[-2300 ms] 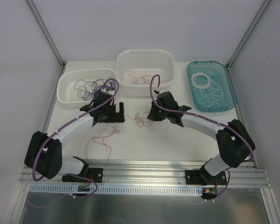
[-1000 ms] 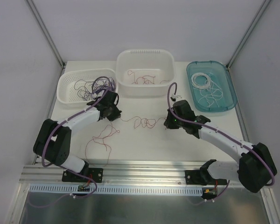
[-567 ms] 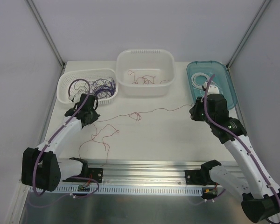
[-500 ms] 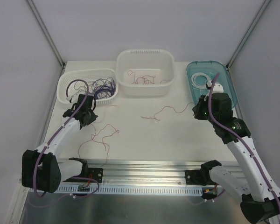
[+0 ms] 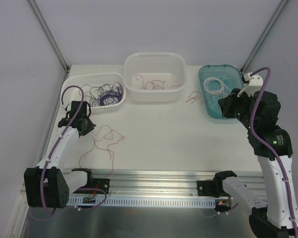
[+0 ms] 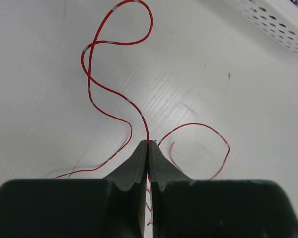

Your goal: Untangle the cables

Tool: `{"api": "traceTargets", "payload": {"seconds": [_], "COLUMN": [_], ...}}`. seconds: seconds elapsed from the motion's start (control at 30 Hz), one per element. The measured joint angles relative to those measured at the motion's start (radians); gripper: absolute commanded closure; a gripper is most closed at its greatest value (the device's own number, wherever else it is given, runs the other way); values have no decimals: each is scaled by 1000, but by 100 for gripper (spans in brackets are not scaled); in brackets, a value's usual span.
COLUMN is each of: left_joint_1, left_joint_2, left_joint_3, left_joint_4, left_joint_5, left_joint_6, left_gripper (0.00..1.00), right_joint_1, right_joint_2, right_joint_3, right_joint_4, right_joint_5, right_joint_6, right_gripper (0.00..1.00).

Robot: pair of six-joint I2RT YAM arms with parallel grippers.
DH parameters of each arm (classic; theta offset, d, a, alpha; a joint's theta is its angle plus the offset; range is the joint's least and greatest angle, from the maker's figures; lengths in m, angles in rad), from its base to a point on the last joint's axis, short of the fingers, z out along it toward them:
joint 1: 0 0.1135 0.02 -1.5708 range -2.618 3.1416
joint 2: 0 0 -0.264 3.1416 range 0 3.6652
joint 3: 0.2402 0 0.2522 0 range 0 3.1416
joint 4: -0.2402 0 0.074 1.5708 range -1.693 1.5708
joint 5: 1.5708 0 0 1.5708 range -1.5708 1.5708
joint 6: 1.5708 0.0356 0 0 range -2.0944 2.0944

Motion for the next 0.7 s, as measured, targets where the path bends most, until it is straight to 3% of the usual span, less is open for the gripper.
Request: {"api": "traceTargets", "payload": {"seconds": [0.2,0.57,0.67,0.7], "left_joint_1": [-62,-427,-518,-547], "left_joint_2": [8,109,152,165], "left_joint_3": [0,54,109,130], "left_joint_4": [-5,50,80,87], "left_joint_5": [146,284,306,310], "left_joint_6": [23,23,34,45], "left_gripper": [100,93,88,80], "right_joint_1": [0,11,16,17], "right_joint_2": [68,274,332,355], "right_joint_3": [38,117,159,176], "right_joint_4": [21,180,235,253], "right_joint_5": [-95,-230,-234,-234], "right_joint_6": [0,62,70,72], "right_gripper": [99,99,99,99]}}
